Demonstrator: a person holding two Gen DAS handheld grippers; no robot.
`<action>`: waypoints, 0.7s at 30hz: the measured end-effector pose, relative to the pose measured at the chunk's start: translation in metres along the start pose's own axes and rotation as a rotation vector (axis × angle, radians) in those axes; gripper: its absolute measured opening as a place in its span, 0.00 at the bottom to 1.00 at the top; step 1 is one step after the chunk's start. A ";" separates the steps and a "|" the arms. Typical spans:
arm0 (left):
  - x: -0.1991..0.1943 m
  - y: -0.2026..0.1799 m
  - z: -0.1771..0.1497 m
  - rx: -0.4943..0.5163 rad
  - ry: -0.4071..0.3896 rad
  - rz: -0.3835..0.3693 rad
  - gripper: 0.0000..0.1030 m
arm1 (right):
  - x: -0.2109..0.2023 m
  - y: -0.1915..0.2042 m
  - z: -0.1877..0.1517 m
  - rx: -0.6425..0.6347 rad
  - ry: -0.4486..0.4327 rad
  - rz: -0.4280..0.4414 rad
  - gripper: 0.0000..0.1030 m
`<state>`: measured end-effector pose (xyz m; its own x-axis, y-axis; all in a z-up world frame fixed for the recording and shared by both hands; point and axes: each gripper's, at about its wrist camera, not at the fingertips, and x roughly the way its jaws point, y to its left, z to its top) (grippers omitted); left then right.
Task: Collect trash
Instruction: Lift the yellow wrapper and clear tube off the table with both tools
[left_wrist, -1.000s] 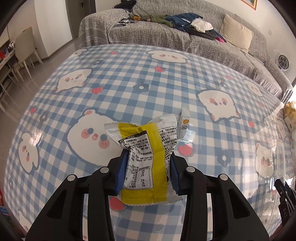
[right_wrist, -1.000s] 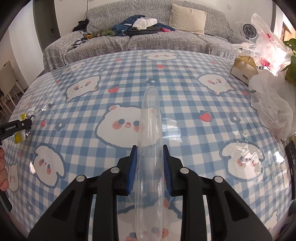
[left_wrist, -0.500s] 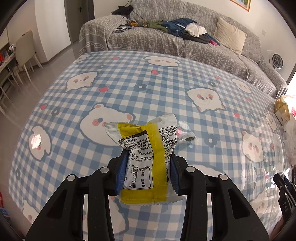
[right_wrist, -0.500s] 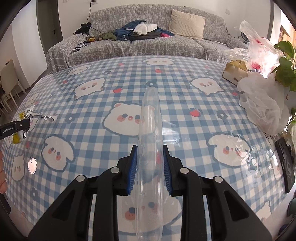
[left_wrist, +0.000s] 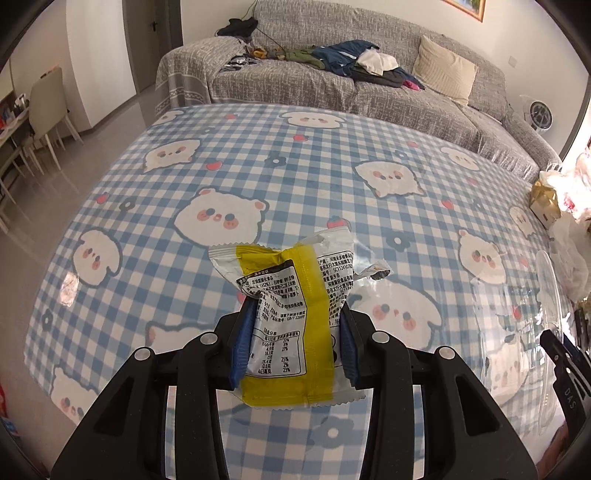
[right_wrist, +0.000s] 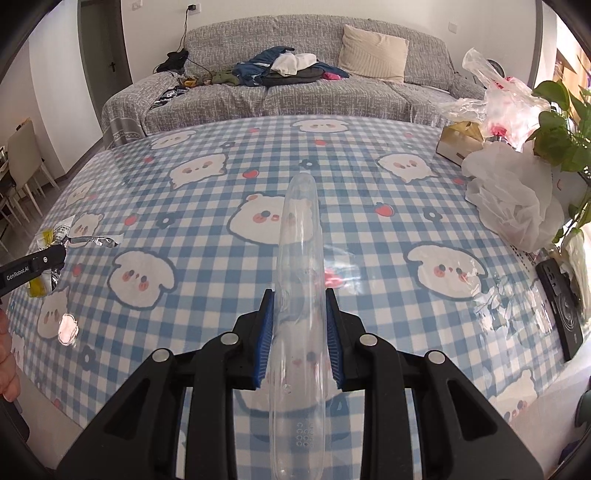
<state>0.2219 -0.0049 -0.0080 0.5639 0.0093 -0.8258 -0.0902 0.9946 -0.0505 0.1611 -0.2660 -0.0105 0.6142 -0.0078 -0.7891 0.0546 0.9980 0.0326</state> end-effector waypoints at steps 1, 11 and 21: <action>-0.002 0.001 -0.002 0.000 0.000 0.000 0.37 | -0.002 0.000 -0.001 0.000 -0.001 0.000 0.24; -0.023 0.007 -0.024 0.001 -0.004 0.000 0.37 | -0.029 0.002 -0.023 -0.007 -0.016 0.004 0.24; -0.046 0.010 -0.052 0.013 -0.011 -0.008 0.37 | -0.054 0.002 -0.041 0.002 -0.027 0.021 0.24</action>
<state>0.1521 -0.0003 0.0007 0.5736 0.0021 -0.8191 -0.0746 0.9960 -0.0497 0.0955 -0.2612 0.0066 0.6362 0.0119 -0.7715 0.0430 0.9978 0.0508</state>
